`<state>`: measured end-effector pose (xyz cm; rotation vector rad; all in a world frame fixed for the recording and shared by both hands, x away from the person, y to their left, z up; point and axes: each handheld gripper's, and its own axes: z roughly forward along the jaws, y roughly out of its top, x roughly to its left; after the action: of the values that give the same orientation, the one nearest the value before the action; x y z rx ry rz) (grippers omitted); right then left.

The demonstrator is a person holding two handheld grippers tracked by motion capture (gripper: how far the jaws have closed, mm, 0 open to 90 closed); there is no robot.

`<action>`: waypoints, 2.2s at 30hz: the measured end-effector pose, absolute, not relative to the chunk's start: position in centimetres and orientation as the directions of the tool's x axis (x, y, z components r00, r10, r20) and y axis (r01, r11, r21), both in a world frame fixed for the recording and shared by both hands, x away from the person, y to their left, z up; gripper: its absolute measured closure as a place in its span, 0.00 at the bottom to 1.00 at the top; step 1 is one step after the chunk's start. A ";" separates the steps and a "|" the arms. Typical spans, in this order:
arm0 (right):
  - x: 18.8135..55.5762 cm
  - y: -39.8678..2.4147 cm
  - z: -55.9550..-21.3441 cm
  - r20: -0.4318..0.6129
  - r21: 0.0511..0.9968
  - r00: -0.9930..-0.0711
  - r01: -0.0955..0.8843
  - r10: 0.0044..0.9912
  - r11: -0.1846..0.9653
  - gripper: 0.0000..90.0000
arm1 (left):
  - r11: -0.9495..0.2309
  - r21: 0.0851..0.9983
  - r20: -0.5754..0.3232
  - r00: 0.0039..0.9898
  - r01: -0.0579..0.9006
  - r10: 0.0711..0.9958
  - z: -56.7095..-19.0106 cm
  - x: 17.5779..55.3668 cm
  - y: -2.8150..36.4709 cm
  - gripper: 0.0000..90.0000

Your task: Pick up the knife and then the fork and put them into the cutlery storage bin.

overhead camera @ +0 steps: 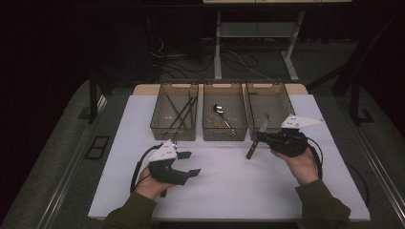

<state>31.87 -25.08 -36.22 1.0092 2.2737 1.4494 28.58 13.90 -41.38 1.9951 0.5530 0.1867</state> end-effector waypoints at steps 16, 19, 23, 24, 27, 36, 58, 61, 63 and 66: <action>32.8 -28.4 -34.8 0.124 0.860 -0.678 0.437 0.724 0.263 0.99 | -0.381 0.850 -0.139 0.853 0.363 0.503 -43.3 27.7 16.2 0.00; 32.9 -29.2 -34.1 0.121 0.864 -0.669 0.435 0.733 0.254 0.99 | -0.378 0.852 -0.142 0.854 0.363 0.501 -43.3 27.7 16.2 0.00; 33.1 -30.1 -33.3 0.123 0.872 -0.652 0.431 0.748 0.233 0.99 | -0.385 0.844 -0.149 0.853 0.373 0.501 -43.3 27.7 16.1 0.00; 33.2 -30.4 -33.0 0.124 0.875 -0.647 0.429 0.753 0.225 0.99 | -0.385 0.843 -0.151 0.852 0.376 0.501 -43.3 27.7 16.1 0.00; 33.3 -30.9 -32.2 0.125 0.881 -0.634 0.425 0.763 0.209 0.99 | -0.384 0.841 -0.158 0.852 0.381 0.499 -43.3 27.7 16.0 0.00; 34.6 -31.6 -29.4 0.070 0.885 -0.604 0.405 0.794 0.230 0.99 | -0.401 0.837 -0.149 0.860 0.373 0.489 -43.4 27.6 16.0 0.00; 40.0 -33.9 -31.4 0.021 0.791 -0.470 0.548 0.882 0.273 0.99 | -0.401 0.837 -0.156 0.865 0.372 0.477 -43.3 27.6 16.0 0.00; 40.3 -34.2 -32.1 0.030 0.772 -0.459 0.574 0.888 0.271 0.99 | -0.401 0.837 -0.155 0.864 0.372 0.478 -43.3 27.6 16.0 0.00; 40.5 -34.3 -32.6 0.031 0.763 -0.455 0.586 0.890 0.273 0.99 | -0.401 0.837 -0.155 0.865 0.372 0.478 -43.3 27.6 16.0 0.00; 40.7 -34.5 -33.4 0.037 0.744 -0.450 0.608 0.892 0.276 0.99 | -0.402 0.836 -0.156 0.865 0.373 0.478 -43.4 27.6 16.0 0.00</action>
<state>40.71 -34.50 -33.35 1.3557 2.1630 0.9954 27.64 15.98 -43.35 2.0349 0.6196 0.1322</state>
